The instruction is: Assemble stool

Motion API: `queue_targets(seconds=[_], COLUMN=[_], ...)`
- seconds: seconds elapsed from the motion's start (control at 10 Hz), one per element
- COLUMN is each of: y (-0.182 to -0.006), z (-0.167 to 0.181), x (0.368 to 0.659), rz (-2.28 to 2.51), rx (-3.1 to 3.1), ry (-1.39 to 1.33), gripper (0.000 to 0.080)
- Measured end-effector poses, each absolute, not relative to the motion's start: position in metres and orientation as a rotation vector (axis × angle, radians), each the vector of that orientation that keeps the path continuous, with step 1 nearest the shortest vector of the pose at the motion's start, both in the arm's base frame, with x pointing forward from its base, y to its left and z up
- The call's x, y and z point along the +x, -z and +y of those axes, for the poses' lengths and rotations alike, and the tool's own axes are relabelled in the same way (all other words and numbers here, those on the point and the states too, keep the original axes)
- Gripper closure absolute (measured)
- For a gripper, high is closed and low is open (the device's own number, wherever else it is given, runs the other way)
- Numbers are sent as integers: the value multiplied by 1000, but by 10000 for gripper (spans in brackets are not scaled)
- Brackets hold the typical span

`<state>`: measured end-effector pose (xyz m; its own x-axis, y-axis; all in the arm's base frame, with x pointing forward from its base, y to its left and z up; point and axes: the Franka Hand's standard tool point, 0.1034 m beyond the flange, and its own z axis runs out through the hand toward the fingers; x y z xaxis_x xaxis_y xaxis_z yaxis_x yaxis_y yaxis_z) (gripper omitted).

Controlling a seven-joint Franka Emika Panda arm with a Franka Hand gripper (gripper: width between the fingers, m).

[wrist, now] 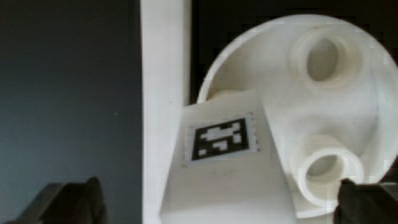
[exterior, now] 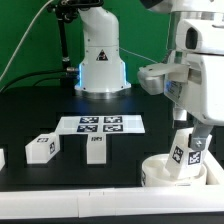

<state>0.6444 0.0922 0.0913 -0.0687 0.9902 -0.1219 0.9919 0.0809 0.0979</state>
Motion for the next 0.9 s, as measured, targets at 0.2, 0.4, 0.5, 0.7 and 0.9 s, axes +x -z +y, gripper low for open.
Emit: queue_targets(seconds=[0.2, 0.4, 0.5, 0.7, 0.9], y=[-91, -90, -84, -77, -77], z=[88, 89, 95, 99, 101], x=[645, 645, 643, 642, 642], rz=[2301, 2325, 2327, 2336, 2315], rx=[1886, 1855, 1865, 1861, 1876], ry=[42, 52, 53, 48, 51], gripper=[150, 150, 150, 150, 150])
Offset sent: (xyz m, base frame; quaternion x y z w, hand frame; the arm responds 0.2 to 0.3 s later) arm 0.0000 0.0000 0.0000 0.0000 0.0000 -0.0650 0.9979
